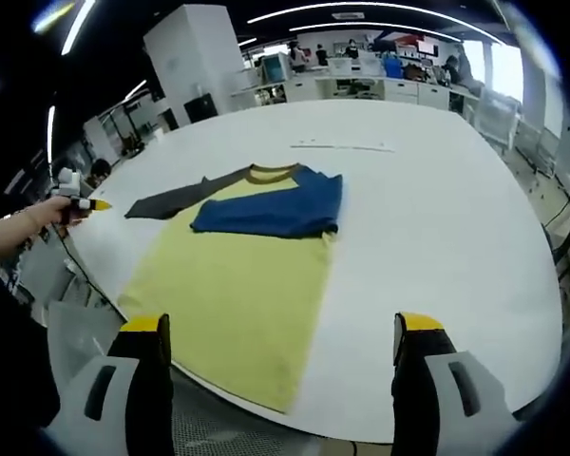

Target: Fold the garment on the visible template until the final outline fits inside the template.

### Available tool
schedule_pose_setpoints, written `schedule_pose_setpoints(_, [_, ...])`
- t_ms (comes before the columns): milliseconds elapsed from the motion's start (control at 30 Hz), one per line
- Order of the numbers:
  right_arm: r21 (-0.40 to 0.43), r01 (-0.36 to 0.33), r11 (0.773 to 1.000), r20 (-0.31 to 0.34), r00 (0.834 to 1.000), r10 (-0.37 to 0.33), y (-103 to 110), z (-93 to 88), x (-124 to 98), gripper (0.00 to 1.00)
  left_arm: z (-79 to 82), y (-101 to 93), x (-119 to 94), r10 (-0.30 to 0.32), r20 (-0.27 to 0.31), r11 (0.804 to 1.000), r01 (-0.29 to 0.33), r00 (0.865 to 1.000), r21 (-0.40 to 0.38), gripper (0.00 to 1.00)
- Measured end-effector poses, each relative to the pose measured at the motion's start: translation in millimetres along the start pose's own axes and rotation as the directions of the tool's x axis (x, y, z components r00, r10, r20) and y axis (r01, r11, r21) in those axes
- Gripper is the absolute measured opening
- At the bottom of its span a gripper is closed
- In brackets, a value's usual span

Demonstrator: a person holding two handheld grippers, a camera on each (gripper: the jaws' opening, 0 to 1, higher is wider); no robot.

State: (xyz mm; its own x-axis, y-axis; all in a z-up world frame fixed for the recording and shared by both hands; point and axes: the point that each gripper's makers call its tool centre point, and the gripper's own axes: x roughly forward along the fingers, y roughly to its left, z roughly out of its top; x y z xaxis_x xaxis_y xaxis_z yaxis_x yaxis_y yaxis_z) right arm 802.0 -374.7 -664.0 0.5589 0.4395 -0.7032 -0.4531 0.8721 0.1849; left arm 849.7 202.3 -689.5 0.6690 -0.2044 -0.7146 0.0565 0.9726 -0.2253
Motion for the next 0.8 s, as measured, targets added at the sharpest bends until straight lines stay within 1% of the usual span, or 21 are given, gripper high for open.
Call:
schedule_pose_setpoints(100, [-0.001, 0.005, 1.000, -0.008, 1.000, -0.005, -3, 1.2, 1, 0.97, -0.3, 5.0, 7, -0.007, -0.002, 1.000, 0.007, 1.000, -0.029, 0.80])
schedule_pose_setpoints(133, [0.000, 0.005, 1.000, -0.009, 1.000, -0.005, -3, 2.1, 2, 0.97, 0.5, 12.9, 13, -0.010, 0.000, 0.999, 0.010, 1.000, -0.034, 0.80])
schedule_pose_setpoints(233, [0.006, 0.007, 1.000, -0.009, 1.000, -0.006, -4, 4.4, 4, 0.98, 3.3, 19.4, 20, -0.015, 0.013, 0.997, 0.015, 1.000, -0.072, 0.79])
schedule_pose_setpoints(267, [0.007, 0.008, 1.000, -0.010, 1.000, -0.008, -4, 4.7, 4, 0.98, 5.1, 27.9, 27, -0.011, 0.018, 0.996, 0.013, 1.000, -0.090, 0.79])
schedule_pose_setpoints(400, [0.008, 0.011, 1.000, -0.018, 1.000, -0.010, -4, 5.7, 8, 0.98, 9.5, 47.1, 44, 0.008, 0.026, 0.995, -0.005, 1.000, -0.101, 0.76])
schedule_pose_setpoints(567, [0.009, 0.010, 1.000, -0.026, 1.000, -0.010, -3, 8.3, 14, 0.98, 19.2, 75.3, 63, 0.058, 0.058, 0.983, -0.047, 0.997, -0.175, 0.72])
schedule_pose_setpoints(667, [0.003, 0.005, 1.000, -0.029, 1.000, -0.005, -1, 10.2, 17, 0.98, 25.0, 91.0, 72, 0.096, 0.066, 0.982, -0.083, 0.993, -0.171, 0.68])
schedule_pose_setpoints(800, [-0.004, 0.006, 1.000, -0.044, 0.999, -0.006, -2, 9.3, 19, 0.98, 29.6, 98.4, 81, 0.102, 0.074, 0.983, -0.089, 0.992, -0.163, 0.62])
